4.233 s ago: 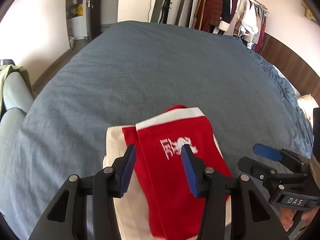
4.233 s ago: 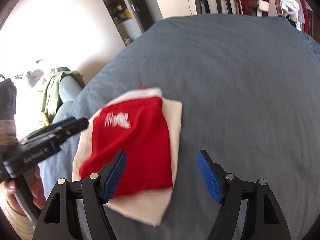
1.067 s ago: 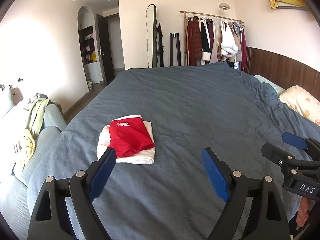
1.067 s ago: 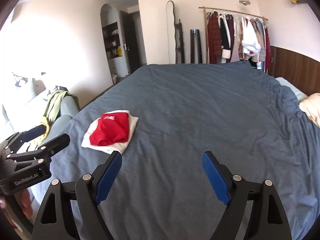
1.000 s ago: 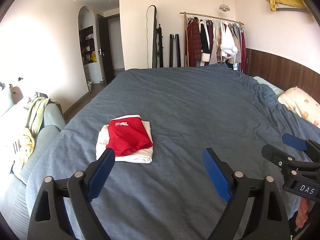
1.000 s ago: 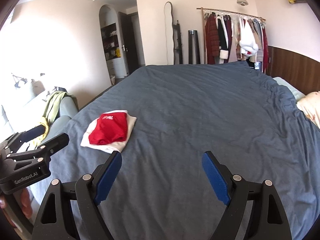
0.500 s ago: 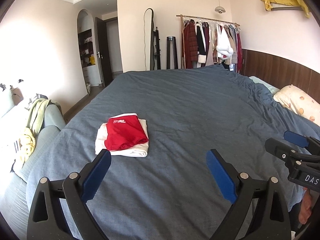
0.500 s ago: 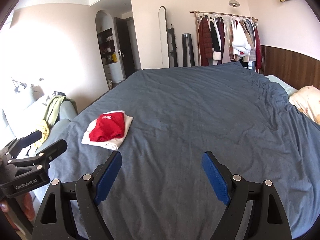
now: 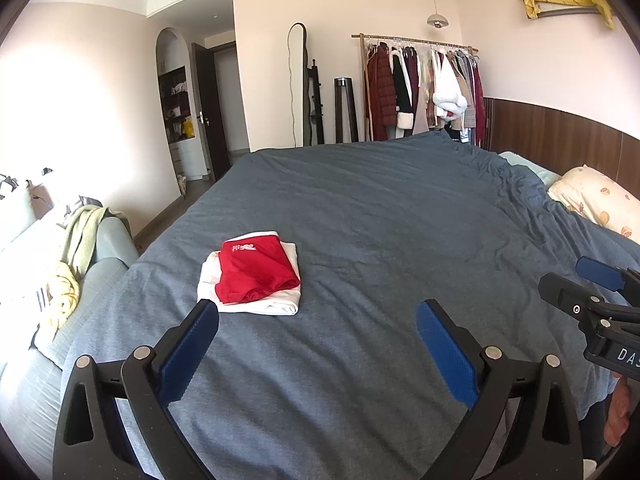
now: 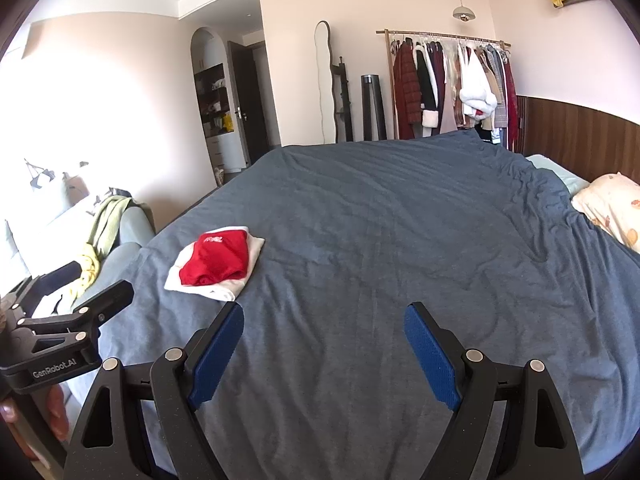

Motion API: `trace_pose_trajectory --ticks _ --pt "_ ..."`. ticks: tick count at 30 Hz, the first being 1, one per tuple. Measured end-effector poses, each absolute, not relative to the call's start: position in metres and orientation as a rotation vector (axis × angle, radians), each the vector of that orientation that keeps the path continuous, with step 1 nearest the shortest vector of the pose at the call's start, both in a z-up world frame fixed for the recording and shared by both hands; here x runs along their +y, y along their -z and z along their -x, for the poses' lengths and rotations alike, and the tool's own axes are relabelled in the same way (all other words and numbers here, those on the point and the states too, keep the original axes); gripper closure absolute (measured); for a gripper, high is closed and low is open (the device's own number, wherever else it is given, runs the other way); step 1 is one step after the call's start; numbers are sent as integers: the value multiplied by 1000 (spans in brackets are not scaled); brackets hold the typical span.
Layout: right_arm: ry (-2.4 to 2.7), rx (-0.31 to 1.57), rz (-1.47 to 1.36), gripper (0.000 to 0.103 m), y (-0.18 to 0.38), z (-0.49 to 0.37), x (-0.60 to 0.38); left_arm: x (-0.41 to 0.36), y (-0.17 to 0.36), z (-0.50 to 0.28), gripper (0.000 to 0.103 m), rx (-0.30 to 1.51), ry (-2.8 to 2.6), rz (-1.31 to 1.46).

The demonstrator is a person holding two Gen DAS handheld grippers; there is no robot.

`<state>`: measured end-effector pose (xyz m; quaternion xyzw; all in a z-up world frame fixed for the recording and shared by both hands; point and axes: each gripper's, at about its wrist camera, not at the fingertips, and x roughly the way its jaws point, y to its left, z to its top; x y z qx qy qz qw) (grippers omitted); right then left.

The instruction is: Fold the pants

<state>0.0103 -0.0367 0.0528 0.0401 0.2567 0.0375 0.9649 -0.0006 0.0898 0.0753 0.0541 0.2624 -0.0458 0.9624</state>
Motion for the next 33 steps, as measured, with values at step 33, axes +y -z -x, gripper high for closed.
trace_pose_trajectory --ticks 33 --pt "-72 540 -85 20 -47 -7 -40 82 -73 8 0 513 35 -171"
